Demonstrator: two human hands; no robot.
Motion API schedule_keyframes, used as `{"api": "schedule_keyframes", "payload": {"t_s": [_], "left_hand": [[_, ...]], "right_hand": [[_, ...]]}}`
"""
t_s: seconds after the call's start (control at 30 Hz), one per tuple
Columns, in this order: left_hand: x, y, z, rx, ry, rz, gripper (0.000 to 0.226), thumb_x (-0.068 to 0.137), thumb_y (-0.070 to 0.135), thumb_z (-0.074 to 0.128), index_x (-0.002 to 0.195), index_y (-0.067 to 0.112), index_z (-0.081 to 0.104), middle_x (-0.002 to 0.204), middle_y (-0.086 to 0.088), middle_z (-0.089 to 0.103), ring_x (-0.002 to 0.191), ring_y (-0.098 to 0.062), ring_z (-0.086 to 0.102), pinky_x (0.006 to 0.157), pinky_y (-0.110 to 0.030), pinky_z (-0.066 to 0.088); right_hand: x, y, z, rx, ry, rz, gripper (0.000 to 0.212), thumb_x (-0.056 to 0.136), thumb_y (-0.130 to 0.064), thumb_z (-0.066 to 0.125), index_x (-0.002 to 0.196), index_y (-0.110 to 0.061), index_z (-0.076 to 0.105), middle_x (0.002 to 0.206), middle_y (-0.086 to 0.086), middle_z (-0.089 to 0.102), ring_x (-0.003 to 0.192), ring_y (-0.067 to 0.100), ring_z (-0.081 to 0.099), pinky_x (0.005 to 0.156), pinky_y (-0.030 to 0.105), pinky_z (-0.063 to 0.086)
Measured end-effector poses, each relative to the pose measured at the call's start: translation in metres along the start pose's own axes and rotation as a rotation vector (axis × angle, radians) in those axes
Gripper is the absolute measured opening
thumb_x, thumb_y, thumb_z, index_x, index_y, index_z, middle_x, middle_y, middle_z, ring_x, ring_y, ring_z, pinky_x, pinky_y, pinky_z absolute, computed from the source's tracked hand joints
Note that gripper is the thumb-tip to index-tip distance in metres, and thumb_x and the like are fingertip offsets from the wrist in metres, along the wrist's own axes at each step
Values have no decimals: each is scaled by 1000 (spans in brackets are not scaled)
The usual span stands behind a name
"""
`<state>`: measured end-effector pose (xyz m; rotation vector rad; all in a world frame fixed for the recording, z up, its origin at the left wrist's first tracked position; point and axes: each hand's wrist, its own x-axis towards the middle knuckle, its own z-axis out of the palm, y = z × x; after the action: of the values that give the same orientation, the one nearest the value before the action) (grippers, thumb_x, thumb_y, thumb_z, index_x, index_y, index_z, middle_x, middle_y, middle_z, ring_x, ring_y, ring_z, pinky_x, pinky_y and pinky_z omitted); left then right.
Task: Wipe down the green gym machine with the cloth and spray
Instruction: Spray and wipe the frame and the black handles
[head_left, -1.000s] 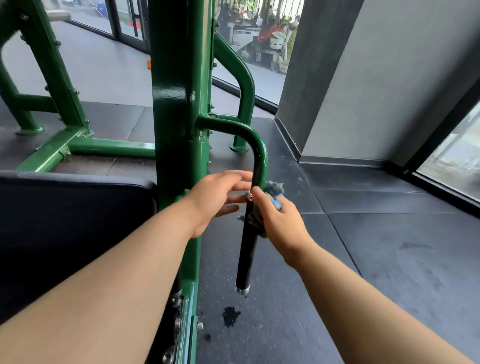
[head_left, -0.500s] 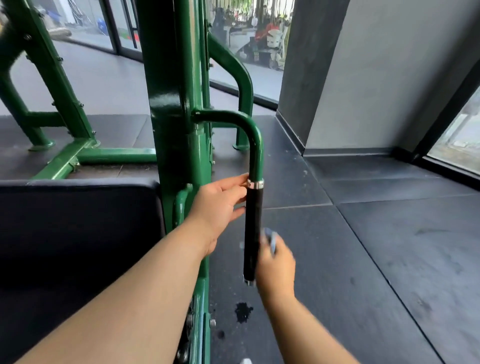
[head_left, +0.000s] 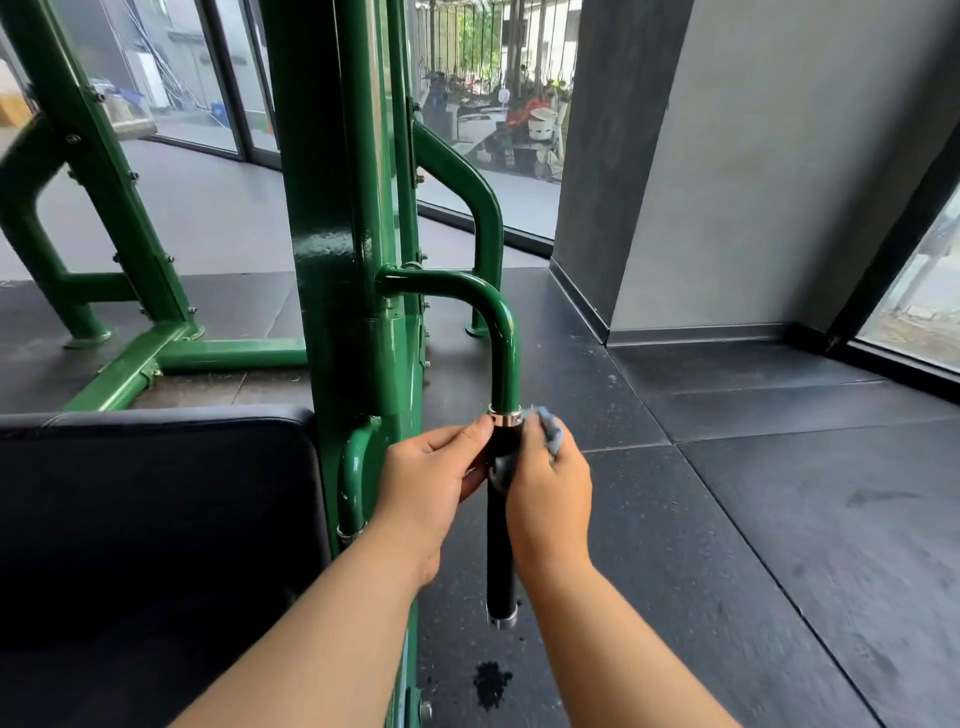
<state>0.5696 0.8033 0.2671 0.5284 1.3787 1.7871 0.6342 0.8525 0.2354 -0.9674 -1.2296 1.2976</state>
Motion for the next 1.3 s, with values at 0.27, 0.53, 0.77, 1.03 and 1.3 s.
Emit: {"api": "schedule_keyframes", "payload": {"t_s": [0.27, 0.53, 0.77, 1.03, 1.3], "left_hand": [[6, -9, -4, -120, -5, -92, 10, 85, 17, 68, 77, 15, 71, 75, 4, 73, 69, -2, 65, 67, -16, 50], [7, -15, -4, -163, 9, -133, 8, 85, 12, 67, 79, 10, 71, 73, 1, 73, 65, -5, 67, 62, -14, 53], [15, -16, -11, -128, -40, -164, 9, 84, 15, 66, 76, 15, 68, 72, 6, 72, 68, -3, 65, 69, -18, 49], [30, -14, -31, 41, 32, -137, 22, 91, 31, 59, 77, 16, 69, 70, 7, 71, 65, -4, 63, 63, -17, 47], [13, -58, -14, 214, -28, -205, 24, 95, 28, 51, 76, 20, 62, 61, 9, 63, 61, -6, 60, 62, -20, 47]], "right_hand": [[-22, 41, -21, -253, 12, 212, 26, 99, -26, 48, 78, -21, 61, 71, -2, 65, 70, 17, 57, 66, 30, 44], [6, 23, -8, -52, -36, 8, 25, 99, -32, 49, 78, -25, 60, 66, -9, 62, 61, 8, 55, 65, 25, 46], [-28, 78, -34, -71, -75, 414, 21, 100, -28, 48, 86, -20, 61, 53, 2, 52, 62, 27, 60, 57, 29, 45], [14, 0, -11, 80, -226, 243, 21, 99, -20, 46, 81, -19, 56, 70, 12, 52, 53, 24, 61, 54, 38, 57], [-29, 106, -53, 172, -182, 735, 18, 94, -25, 56, 84, -10, 60, 77, 15, 61, 80, 36, 59, 66, 35, 54]]}}
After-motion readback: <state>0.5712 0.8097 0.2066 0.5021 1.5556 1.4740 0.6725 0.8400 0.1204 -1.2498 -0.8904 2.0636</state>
